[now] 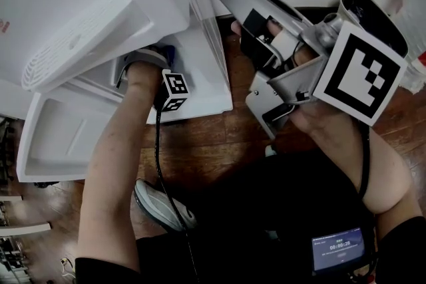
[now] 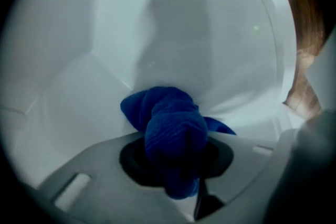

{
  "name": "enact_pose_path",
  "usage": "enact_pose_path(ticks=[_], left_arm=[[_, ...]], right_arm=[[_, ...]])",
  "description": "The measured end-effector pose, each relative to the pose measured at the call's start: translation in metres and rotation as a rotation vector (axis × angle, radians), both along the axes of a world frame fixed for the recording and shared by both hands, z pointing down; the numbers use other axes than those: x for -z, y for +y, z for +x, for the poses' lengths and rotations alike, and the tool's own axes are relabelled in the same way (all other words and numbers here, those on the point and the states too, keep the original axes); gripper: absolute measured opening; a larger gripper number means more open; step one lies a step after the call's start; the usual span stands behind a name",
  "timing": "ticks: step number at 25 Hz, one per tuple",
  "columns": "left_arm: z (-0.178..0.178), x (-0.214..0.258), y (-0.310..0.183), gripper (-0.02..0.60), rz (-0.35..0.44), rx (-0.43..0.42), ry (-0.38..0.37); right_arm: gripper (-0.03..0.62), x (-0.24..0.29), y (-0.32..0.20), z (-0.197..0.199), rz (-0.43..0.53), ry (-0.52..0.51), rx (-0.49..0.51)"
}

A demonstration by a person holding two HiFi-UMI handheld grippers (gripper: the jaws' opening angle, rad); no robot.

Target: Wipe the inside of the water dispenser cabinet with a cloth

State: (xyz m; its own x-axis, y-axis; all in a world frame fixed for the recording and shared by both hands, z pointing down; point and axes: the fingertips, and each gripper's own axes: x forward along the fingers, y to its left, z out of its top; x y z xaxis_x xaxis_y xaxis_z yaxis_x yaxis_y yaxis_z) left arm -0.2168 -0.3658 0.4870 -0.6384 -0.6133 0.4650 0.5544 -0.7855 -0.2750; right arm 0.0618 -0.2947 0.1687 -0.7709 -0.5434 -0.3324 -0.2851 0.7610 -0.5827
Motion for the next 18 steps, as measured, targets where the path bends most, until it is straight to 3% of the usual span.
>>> enact_pose_path(ticks=[4, 8, 10, 11, 12, 13, 14, 15, 18], left_arm=[[-0.006, -0.003, 0.039, 0.107, -0.182, 0.076, -0.064], [-0.002, -0.004, 0.105, 0.107, -0.385, 0.197, -0.081], [0.002, -0.005, 0.133, 0.107, -0.427, 0.252, -0.05], [0.005, -0.006, 0.142, 0.107, -0.416, 0.286, 0.006], [0.013, -0.009, 0.144, 0.108, -0.379, 0.331, 0.114], [0.024, -0.01, 0.141, 0.109, -0.311, 0.395, 0.282], [0.037, -0.007, 0.133, 0.109, -0.21, 0.478, 0.502], [0.048, 0.002, 0.12, 0.11, -0.071, 0.576, 0.752], [0.048, 0.055, 0.088, 0.114, 0.494, 0.933, 1.486]], right_arm=[[0.031, 0.0, 0.001, 0.0, 0.005, 0.002, -0.001], [0.031, -0.001, 0.0, 0.002, 0.003, 0.005, -0.011], [0.031, 0.0, 0.0, 0.003, 0.008, 0.0, -0.012], [0.031, 0.001, 0.0, 0.003, 0.012, -0.005, -0.014], [0.031, 0.002, -0.001, 0.004, 0.016, -0.009, -0.016], [0.031, 0.002, -0.001, 0.004, 0.017, -0.014, -0.017], [0.031, 0.002, -0.001, 0.005, 0.016, -0.017, -0.018], [0.031, 0.002, -0.002, 0.005, 0.014, -0.019, -0.019], [0.029, 0.0, -0.003, 0.006, 0.01, -0.017, -0.026]])
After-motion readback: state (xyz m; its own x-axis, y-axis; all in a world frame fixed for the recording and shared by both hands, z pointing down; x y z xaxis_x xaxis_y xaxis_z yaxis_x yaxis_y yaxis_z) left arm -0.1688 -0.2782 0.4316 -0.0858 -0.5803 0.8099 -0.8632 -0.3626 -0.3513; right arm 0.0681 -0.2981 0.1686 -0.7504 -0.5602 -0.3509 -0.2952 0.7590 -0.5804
